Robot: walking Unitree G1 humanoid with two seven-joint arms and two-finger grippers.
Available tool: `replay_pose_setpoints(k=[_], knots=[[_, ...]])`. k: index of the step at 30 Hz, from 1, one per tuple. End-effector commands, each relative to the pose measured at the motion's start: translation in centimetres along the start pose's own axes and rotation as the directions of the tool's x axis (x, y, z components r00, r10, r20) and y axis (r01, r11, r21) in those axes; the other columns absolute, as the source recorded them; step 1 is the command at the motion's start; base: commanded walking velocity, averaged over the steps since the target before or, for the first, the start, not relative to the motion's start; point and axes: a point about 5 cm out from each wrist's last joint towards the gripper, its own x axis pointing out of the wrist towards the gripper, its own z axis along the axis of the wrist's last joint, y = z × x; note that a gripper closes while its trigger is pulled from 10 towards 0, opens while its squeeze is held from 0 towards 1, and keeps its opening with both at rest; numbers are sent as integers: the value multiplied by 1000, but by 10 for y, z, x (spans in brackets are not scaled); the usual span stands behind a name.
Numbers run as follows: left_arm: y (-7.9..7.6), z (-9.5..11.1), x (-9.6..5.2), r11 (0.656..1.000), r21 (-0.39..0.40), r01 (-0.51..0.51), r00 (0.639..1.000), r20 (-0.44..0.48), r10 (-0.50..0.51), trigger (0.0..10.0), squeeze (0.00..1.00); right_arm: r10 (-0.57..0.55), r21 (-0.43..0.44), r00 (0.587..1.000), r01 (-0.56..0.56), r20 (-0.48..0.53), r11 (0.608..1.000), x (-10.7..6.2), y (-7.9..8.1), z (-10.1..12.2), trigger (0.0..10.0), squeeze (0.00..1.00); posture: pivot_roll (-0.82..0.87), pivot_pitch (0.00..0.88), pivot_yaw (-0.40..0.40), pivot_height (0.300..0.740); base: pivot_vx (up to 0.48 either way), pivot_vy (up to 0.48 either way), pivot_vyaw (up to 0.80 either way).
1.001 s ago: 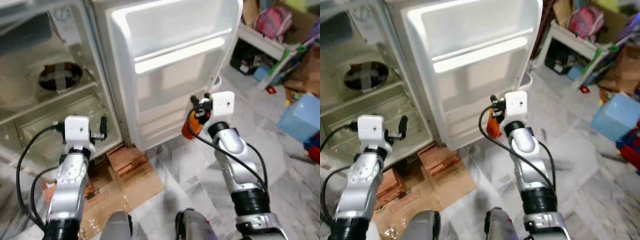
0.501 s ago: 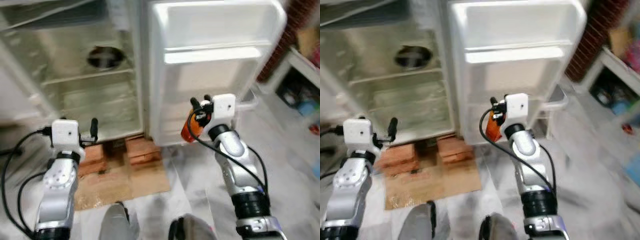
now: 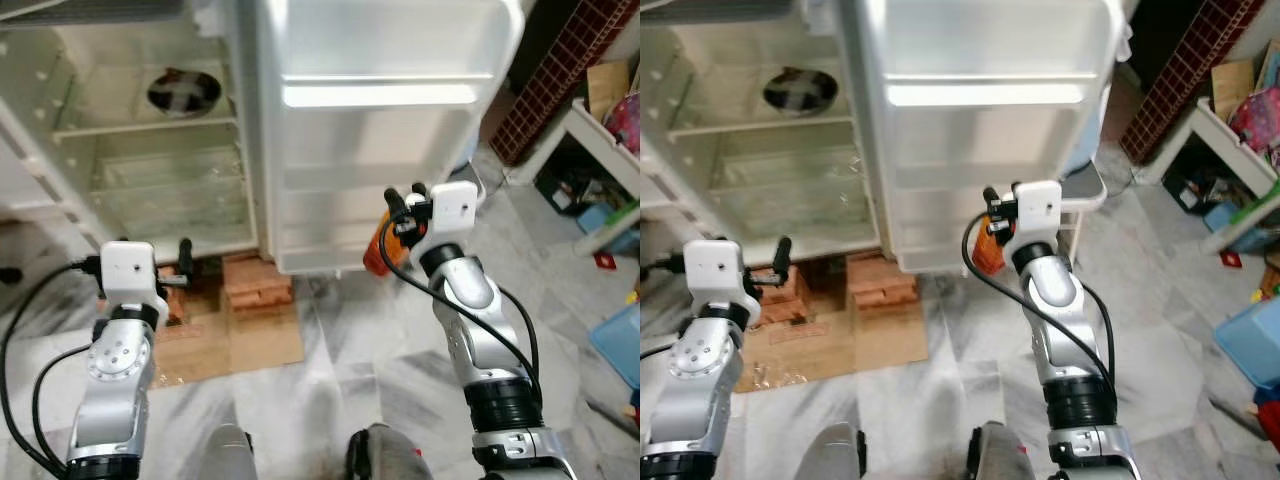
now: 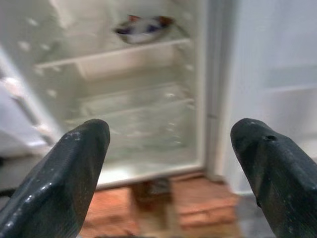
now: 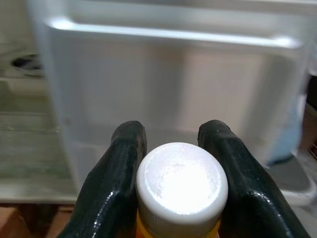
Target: Restocking fridge
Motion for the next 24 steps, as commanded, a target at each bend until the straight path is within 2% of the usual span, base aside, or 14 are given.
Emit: replay_pose_setpoints(k=[1, 6, 11, 24], knots=[[-3, -2, -1, 1000, 3, 12, 1000, -13, -12, 10000, 0, -18, -8, 999, 18, 47, 1000, 0, -6, 10, 10000, 0, 67, 145, -35, 740, 0, -465, 0], [-1, -2, -2, 1000, 5, -13, 1000, -14, 13, 10000, 0, -16, 0, 998, 16, 62, 1000, 1, -6, 12, 10000, 0, 73, 161, -40, 740, 0, 0, 0], [3, 0, -3, 999, -33, -37, 999, -2, 37, 10000, 0, -5, 11, 997, 5, 80, 1000, 3, -5, 16, 10000, 0, 72, 161, -38, 740, 0, 0, 0], [9, -1, -2, 995, -63, -71, 997, -5, 71, 10000, 0, 14, 9, 996, -14, 83, 1000, 2, -2, 17, 10000, 0, 69, 159, -38, 740, 376, 0, 0]])
